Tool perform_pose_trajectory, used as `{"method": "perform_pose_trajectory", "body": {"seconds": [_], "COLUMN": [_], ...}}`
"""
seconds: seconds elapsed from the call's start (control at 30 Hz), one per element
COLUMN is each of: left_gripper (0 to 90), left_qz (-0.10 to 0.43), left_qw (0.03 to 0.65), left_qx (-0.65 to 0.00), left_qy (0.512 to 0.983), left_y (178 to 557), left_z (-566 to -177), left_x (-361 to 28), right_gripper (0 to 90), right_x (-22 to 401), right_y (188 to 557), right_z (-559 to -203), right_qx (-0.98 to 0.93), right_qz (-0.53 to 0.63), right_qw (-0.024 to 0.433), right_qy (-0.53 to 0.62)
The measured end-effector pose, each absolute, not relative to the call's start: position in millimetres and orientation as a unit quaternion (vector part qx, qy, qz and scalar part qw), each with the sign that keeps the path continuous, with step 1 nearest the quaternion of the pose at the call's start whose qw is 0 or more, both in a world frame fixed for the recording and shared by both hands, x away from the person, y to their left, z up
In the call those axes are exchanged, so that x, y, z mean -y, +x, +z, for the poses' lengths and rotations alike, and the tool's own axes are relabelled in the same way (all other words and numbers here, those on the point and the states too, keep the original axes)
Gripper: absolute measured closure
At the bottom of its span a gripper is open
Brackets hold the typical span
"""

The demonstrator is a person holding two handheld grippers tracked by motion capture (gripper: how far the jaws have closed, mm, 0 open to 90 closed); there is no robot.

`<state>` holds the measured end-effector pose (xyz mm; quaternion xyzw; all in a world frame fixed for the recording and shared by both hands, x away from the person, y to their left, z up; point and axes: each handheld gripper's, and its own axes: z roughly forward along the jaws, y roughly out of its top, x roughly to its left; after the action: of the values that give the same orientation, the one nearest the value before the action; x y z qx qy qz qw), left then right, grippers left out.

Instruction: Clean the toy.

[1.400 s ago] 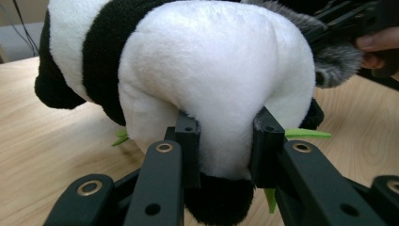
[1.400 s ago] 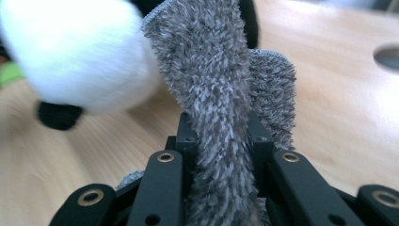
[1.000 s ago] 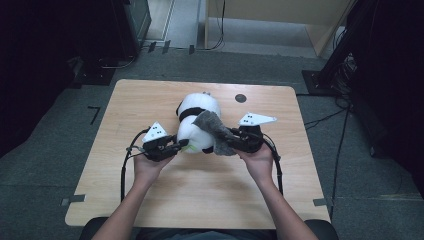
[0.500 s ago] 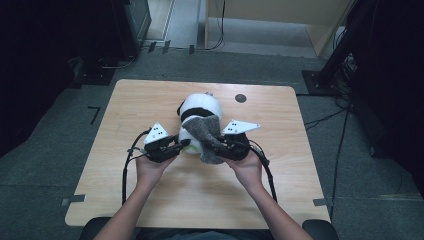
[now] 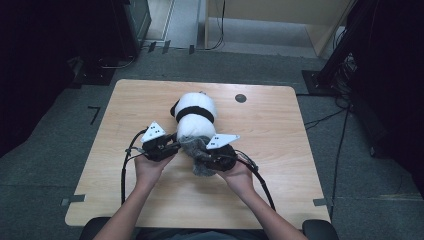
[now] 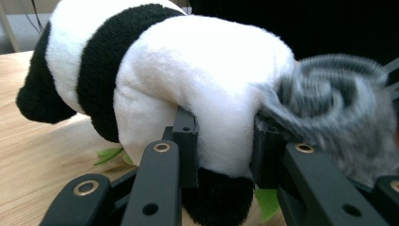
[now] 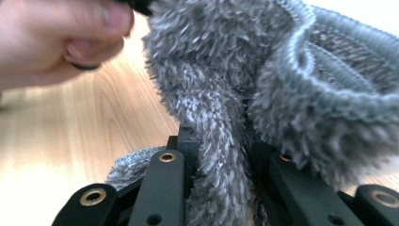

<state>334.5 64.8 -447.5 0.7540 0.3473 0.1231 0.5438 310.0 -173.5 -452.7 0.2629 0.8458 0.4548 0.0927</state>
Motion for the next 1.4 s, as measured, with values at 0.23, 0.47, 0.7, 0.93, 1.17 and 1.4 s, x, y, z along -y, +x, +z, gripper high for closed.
{"method": "perform_pose_trajectory", "body": {"seconds": [0.23,0.47,0.7,0.93,1.17,1.4], "left_gripper": [68.7,68.7,68.4,68.1,68.0,67.8], "left_qz": [0.12,0.114,0.111,0.116,0.119,0.122], "left_qw": [0.558,0.573,0.568,0.566,0.563,0.553], "left_qx": [-0.347,-0.335,-0.332,-0.334,-0.333,-0.319], "left_qy": [0.744,0.739,0.745,0.745,0.747,0.76], "left_y": [334,333,335,336,335,331], "left_z": [-445,-442,-444,-446,-445,-447], "left_x": [-68,-73,-75,-77,-76,-63], "right_gripper": [75.9,75.8,75.8,75.8,76.6,76.4], "right_x": [184,202,231,251,268,248], "right_y": [318,331,344,348,346,330], "right_z": [-470,-480,-477,-466,-430,-405], "right_qx": [-0.86,-0.861,-0.838,-0.814,-0.763,-0.757], "right_qz": [0.429,0.4,0.406,0.427,0.495,0.535], "right_qw": [0.109,0.113,0.111,0.11,0.112,0.106], "right_qy": [0.255,0.294,0.347,0.378,0.4,0.36]}}
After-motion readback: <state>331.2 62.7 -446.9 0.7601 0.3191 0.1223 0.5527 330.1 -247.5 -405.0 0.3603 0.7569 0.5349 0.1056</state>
